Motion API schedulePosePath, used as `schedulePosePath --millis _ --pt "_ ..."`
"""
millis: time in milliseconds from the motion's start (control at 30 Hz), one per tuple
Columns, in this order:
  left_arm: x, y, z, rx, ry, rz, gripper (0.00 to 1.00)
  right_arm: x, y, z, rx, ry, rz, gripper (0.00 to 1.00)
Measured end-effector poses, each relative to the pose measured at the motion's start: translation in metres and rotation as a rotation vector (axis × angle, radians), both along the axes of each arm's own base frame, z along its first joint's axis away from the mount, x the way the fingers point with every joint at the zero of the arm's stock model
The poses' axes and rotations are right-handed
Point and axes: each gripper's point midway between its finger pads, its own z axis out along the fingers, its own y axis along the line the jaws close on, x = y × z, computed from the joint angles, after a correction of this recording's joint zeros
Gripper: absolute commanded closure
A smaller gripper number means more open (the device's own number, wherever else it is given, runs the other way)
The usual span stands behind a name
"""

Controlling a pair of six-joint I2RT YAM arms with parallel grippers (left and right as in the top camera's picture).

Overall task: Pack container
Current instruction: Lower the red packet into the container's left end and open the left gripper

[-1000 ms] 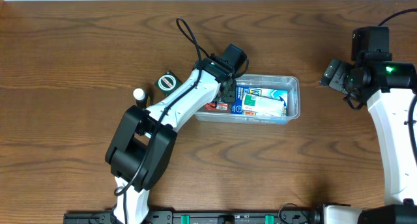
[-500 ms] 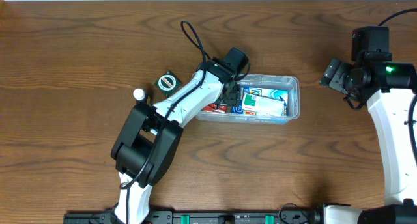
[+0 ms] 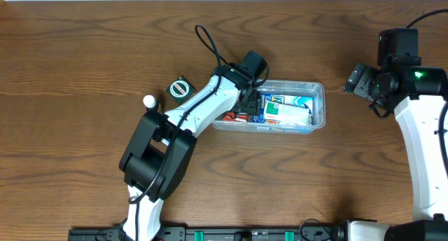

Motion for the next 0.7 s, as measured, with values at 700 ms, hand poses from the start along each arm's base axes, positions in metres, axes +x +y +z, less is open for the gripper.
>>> schedulePosePath --millis 700 --pt "0.007 -0.009 0.004 -0.128 0.036 0.011 0.19 0.0 0.0 0.0 0.0 0.0 0.0 0.01"
